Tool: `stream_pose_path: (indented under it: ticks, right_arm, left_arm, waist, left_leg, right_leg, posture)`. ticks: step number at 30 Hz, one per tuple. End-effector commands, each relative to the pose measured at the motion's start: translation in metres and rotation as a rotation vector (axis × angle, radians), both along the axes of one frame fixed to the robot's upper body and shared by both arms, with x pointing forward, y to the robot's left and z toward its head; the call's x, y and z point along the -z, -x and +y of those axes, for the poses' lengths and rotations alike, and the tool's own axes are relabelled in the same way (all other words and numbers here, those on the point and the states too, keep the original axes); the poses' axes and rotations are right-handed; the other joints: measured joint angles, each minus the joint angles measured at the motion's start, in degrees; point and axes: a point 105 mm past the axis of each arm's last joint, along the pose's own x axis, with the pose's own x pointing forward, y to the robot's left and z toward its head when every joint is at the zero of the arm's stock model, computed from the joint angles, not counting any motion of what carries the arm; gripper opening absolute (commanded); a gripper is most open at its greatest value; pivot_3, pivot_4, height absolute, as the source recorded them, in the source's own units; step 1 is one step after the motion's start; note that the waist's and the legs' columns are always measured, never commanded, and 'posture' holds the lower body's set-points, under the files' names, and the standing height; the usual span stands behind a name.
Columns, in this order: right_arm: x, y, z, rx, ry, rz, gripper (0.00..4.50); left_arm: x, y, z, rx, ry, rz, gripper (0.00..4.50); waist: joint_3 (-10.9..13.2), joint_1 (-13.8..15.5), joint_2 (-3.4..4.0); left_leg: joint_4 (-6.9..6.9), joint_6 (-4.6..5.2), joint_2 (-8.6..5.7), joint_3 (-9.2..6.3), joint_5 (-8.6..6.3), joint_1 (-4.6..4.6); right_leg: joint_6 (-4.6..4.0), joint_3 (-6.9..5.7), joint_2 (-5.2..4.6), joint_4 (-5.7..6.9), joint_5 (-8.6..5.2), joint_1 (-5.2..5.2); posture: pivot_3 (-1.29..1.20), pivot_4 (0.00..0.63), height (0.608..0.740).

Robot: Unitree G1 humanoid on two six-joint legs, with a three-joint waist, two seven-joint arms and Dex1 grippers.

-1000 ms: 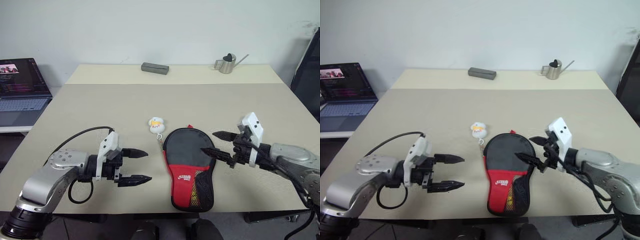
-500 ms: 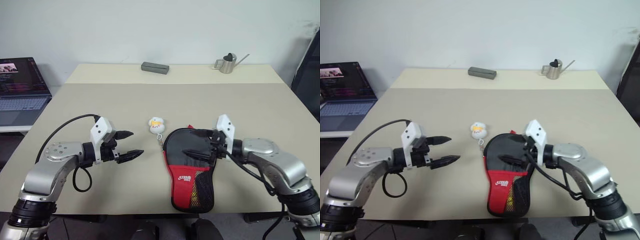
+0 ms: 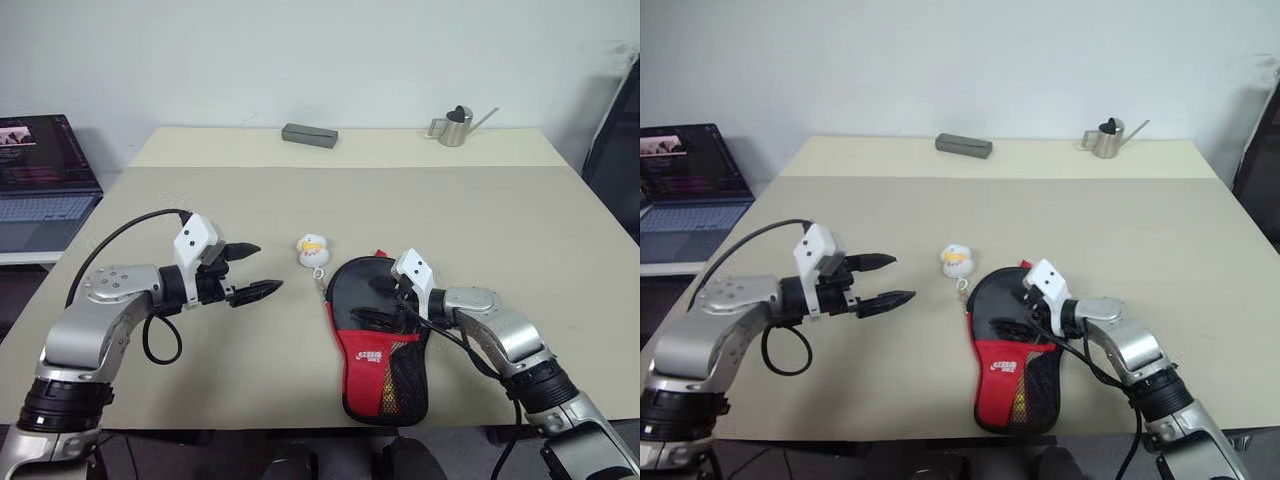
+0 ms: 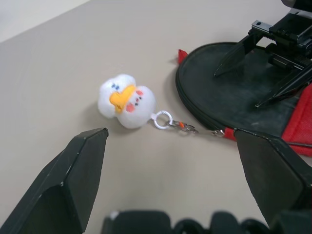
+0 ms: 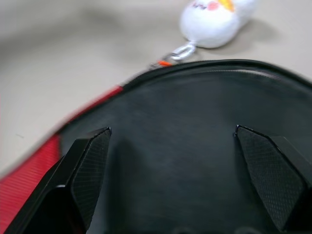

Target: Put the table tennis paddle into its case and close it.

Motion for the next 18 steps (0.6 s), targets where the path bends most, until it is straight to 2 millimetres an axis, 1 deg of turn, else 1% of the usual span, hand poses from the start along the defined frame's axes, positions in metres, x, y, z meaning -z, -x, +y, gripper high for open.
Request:
stream_pose_path:
  ticks: [1,4,8,11,14,18]
  right_arm:
    - [0.007,0.0,-0.001,-0.023,0.058,-0.013,4.45]
    - [0.006,-0.002,0.002,-0.022,0.057,-0.012,4.45]
    - [0.006,-0.003,0.007,-0.026,0.052,-0.004,4.45]
    - [0.008,-0.003,0.01,-0.028,0.051,0.002,4.45]
    - [0.009,-0.003,0.012,-0.028,0.053,0.002,4.45]
    - [0.008,-0.004,0.014,-0.014,0.047,-0.005,4.45]
  left_arm:
    - [-0.011,-0.012,0.002,-0.018,-0.022,-0.044,4.5]
    - [-0.012,-0.023,-0.004,-0.026,-0.023,-0.038,4.5]
    - [-0.007,-0.058,-0.018,-0.086,-0.049,-0.044,4.5]
    - [-0.003,-0.075,-0.029,-0.097,-0.046,-0.037,4.5]
    - [0.006,-0.088,-0.04,-0.092,-0.059,-0.025,4.5]
    - [0.023,-0.104,-0.051,-0.097,-0.051,0.018,4.5]
  waist:
    - [0.0,0.01,0.0]
    - [-0.01,0.01,-0.01]
    - [-0.01,0.04,-0.03]
    - [-0.02,-0.07,-0.04]
    - [-0.02,-0.34,-0.04]
    - [-0.03,-0.45,-0.05]
  left_leg:
    - [0.0,0.0,0.01,0.0,0.0,0.01]
    - [0.02,-0.01,-0.01,-0.03,0.0,0.02]
    - [0.05,-0.03,-0.03,-0.04,0.02,0.09]
    - [0.05,-0.09,-0.05,-0.03,0.05,0.1]
    - [0.06,-0.16,-0.05,-0.02,0.1,0.1]
    - [0.06,-0.19,-0.06,-0.03,0.11,0.1]
  right_leg:
    - [0.0,0.0,0.01,0.01,0.0,0.0]
    - [0.0,-0.03,0.01,0.06,0.0,0.03]
    - [0.01,-0.03,0.01,0.14,0.01,0.08]
    - [0.01,-0.03,0.02,0.18,0.01,0.07]
    - [0.01,0.01,0.03,0.18,0.01,0.04]
    - [0.01,0.0,0.06,0.19,0.01,0.03]
  posture:
    - [0.0,0.15,0.74]
    - [0.0,0.15,0.74]
    - [0.0,0.15,0.74]
    - [0.0,0.15,0.74]
    - [0.0,0.15,0.74]
    - [0.0,0.15,0.74]
